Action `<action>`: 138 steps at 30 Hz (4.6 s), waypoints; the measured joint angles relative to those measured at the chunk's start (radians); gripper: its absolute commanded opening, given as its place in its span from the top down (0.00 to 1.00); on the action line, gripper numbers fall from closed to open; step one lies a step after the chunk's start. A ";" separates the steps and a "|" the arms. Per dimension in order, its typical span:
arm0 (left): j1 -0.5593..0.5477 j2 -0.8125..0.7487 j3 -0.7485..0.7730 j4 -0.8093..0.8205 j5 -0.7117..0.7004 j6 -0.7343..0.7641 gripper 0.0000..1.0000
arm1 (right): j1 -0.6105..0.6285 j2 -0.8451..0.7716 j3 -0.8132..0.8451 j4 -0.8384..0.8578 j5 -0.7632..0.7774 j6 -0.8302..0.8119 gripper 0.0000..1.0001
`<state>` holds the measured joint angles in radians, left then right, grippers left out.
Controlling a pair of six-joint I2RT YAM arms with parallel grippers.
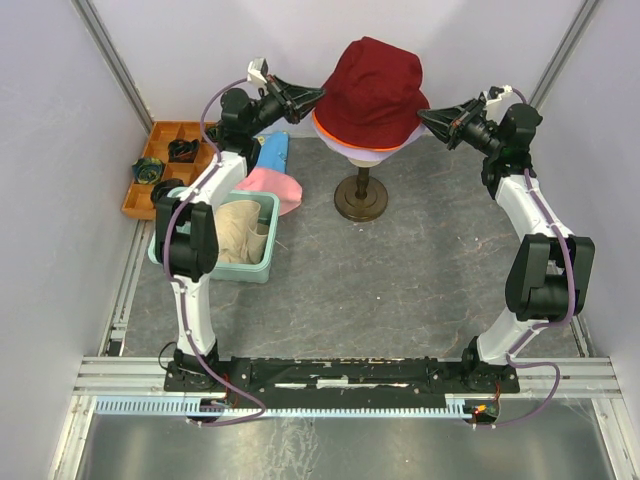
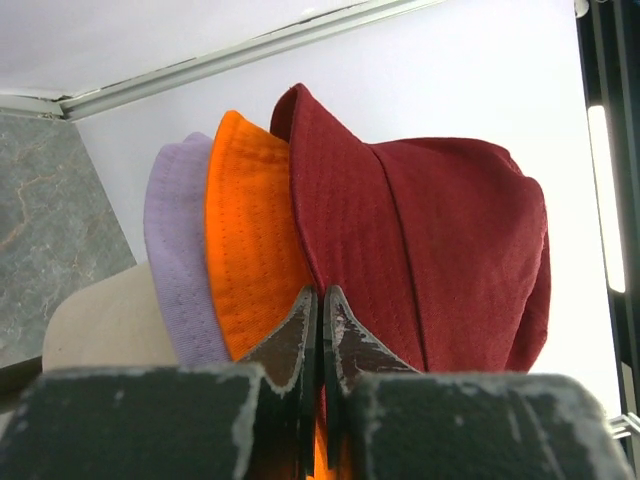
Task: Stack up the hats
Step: Adjust the hat on the hat stand, then pick up the hat from the bin.
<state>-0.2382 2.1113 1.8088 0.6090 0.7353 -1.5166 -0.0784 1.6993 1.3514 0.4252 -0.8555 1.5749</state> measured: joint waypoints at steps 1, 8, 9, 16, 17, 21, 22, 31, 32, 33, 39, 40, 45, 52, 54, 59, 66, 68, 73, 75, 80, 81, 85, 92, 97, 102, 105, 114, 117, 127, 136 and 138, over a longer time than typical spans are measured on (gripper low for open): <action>0.000 -0.005 -0.018 0.014 -0.005 -0.001 0.97 | 0.000 0.000 0.000 0.001 0.000 0.000 1.00; 0.002 -0.053 -0.163 0.126 -0.052 -0.002 0.97 | 0.005 0.000 0.000 0.009 -0.002 0.000 1.00; 0.003 -0.061 -0.182 0.137 -0.055 -0.002 0.97 | 0.006 0.000 0.000 0.011 -0.002 0.000 1.00; 0.014 -0.123 -0.332 0.242 -0.079 -0.002 0.97 | 0.014 0.000 0.000 0.034 -0.011 0.008 1.00; 0.015 -0.133 -0.357 0.261 -0.081 -0.002 0.97 | 0.016 0.000 0.000 0.039 -0.013 0.011 1.00; 0.018 -0.156 -0.418 0.315 -0.090 -0.002 0.97 | 0.020 0.001 0.000 0.054 -0.019 0.023 1.00; 0.018 -0.159 -0.435 0.335 -0.096 -0.002 0.97 | 0.020 0.002 0.000 0.058 -0.021 0.026 1.00; 0.017 -0.162 -0.485 0.402 -0.114 -0.002 0.97 | 0.026 0.029 0.000 0.109 -0.024 0.048 1.00; 0.017 -0.162 -0.488 0.406 -0.116 -0.002 0.97 | 0.026 0.033 0.000 0.115 -0.024 0.049 1.00; 0.017 -0.162 -0.489 0.409 -0.116 -0.002 0.97 | 0.026 0.037 0.000 0.121 -0.024 0.051 1.00; 0.015 -0.162 -0.489 0.409 -0.117 -0.002 0.97 | 0.026 0.052 -0.017 0.169 -0.023 0.052 1.00; 0.014 -0.162 -0.488 0.409 -0.117 -0.002 0.97 | 0.026 0.052 -0.021 0.174 -0.022 0.051 1.00; 0.013 -0.161 -0.488 0.409 -0.117 -0.002 0.97 | 0.026 0.052 -0.030 0.186 -0.020 0.040 1.00; 0.010 -0.161 -0.502 0.425 -0.125 -0.002 0.97 | 0.026 0.052 -0.048 0.203 -0.019 0.024 1.00; 0.010 -0.161 -0.507 0.434 -0.128 -0.002 0.97 | 0.026 0.052 -0.051 0.210 -0.019 0.022 1.00; 0.009 -0.162 -0.505 0.437 -0.129 -0.002 0.97 | 0.026 0.050 -0.048 0.205 -0.019 0.014 1.00; 0.010 -0.159 -0.444 0.343 -0.109 0.000 0.92 | 0.023 0.049 -0.010 0.125 -0.016 -0.014 0.82; 0.011 -0.158 -0.424 0.309 -0.098 0.004 0.87 | 0.018 0.049 -0.003 0.102 -0.014 -0.021 0.75; 0.020 -0.153 -0.391 0.179 -0.042 0.047 0.79 | 0.003 0.050 0.002 0.019 -0.003 -0.035 0.58; 0.023 -0.132 -0.391 0.115 -0.018 0.068 0.75 | -0.003 0.050 0.003 -0.005 -0.004 -0.036 0.57; 0.024 -0.095 -0.399 -0.010 0.004 0.087 0.73 | -0.004 0.050 0.015 -0.046 -0.005 -0.040 0.51; 0.024 -0.095 -0.399 -0.021 0.005 0.089 0.72 | -0.004 0.050 0.020 -0.053 -0.005 -0.040 0.50; 0.026 -0.095 -0.399 -0.031 0.006 0.091 0.70 | -0.004 0.050 0.043 -0.075 -0.005 -0.050 0.44; 0.073 -0.155 -0.429 -0.135 -0.003 0.172 0.66 | -0.006 0.034 0.058 -0.162 -0.002 -0.120 0.26; 0.125 -0.270 -0.433 -0.294 -0.040 0.296 0.65 | -0.015 0.013 0.057 -0.236 0.004 -0.188 0.24; 0.156 -0.401 -0.434 -0.489 -0.107 0.443 0.62 | -0.038 -0.023 0.009 -0.285 0.016 -0.251 0.24; 0.168 -0.475 -0.434 -0.612 -0.155 0.534 0.56 | -0.059 -0.035 -0.018 -0.345 0.024 -0.313 0.24; 0.231 -0.640 -0.454 -0.975 -0.331 0.774 0.46 | -0.117 -0.050 -0.048 -0.520 0.037 -0.487 0.24; 0.237 -0.688 -0.486 -1.072 -0.399 0.828 0.46 | -0.118 -0.050 -0.065 -0.517 0.037 -0.495 0.25; 0.200 -0.737 -0.517 -1.267 -0.531 0.916 0.43 | -0.118 -0.050 -0.112 -0.486 0.026 -0.488 0.25; -0.025 -0.779 -0.547 -1.381 -0.705 0.943 0.41 | -0.118 -0.051 -0.139 -0.445 0.026 -0.465 0.25; -0.029 -0.779 -0.550 -1.396 -0.748 0.948 0.41 | -0.118 -0.055 -0.142 -0.440 0.026 -0.463 0.25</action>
<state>-0.2668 1.3323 1.2591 -0.7868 -0.0124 -0.5690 -0.1963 1.6444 1.2091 -0.0151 -0.8299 1.1122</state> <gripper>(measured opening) 0.588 0.756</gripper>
